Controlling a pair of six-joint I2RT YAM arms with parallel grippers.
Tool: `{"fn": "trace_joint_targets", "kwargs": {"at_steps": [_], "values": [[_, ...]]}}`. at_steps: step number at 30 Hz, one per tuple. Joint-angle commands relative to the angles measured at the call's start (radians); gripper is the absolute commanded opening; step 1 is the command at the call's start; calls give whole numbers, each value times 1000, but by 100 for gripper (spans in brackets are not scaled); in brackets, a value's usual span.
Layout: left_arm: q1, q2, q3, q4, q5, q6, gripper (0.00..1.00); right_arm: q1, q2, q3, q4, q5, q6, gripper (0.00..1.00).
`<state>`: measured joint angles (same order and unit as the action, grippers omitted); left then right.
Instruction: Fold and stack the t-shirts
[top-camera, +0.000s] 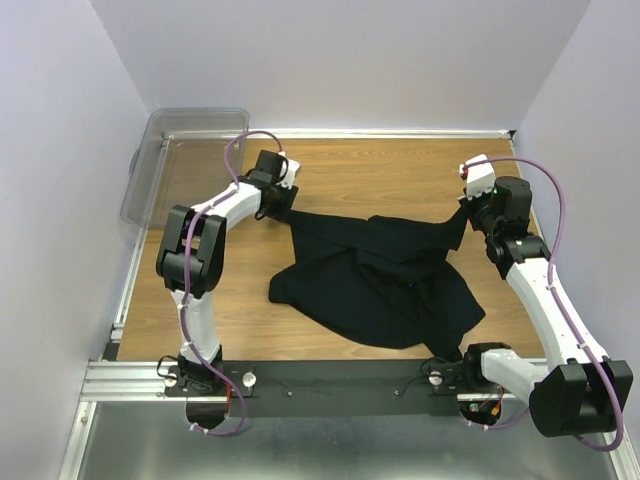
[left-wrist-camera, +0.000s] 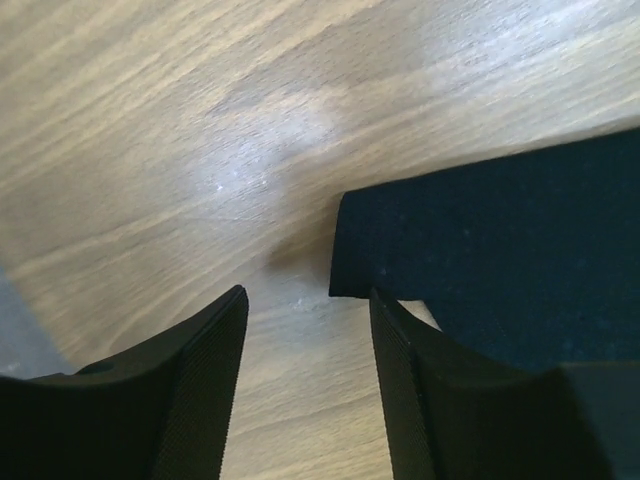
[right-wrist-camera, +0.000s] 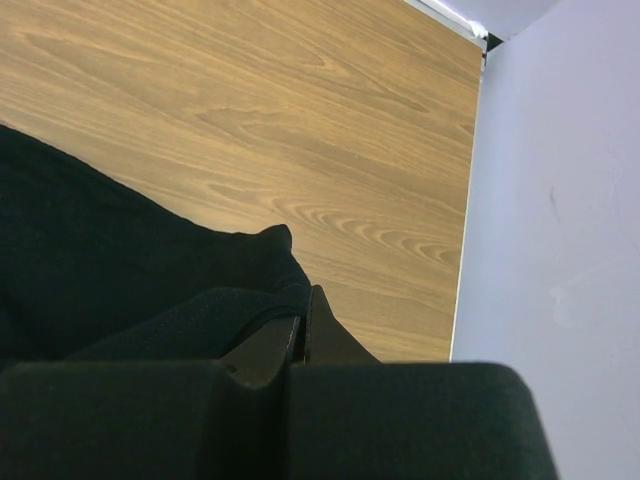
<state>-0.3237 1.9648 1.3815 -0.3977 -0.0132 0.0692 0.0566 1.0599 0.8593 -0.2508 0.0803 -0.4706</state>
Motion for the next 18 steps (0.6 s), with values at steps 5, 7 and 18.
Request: {"fn": "trace_joint_targets", "kwargs": {"at_steps": [5,7,18], "values": [[94,58,36,63,384,-144,56,-8,-17,-9,27,-37,16,0],[103,72,37,69,418,-160,55,-9,-17,-11,27,-40,15,1],[126,74,13,109,515,-226,18,-9,-14,-13,27,-48,15,1]]}}
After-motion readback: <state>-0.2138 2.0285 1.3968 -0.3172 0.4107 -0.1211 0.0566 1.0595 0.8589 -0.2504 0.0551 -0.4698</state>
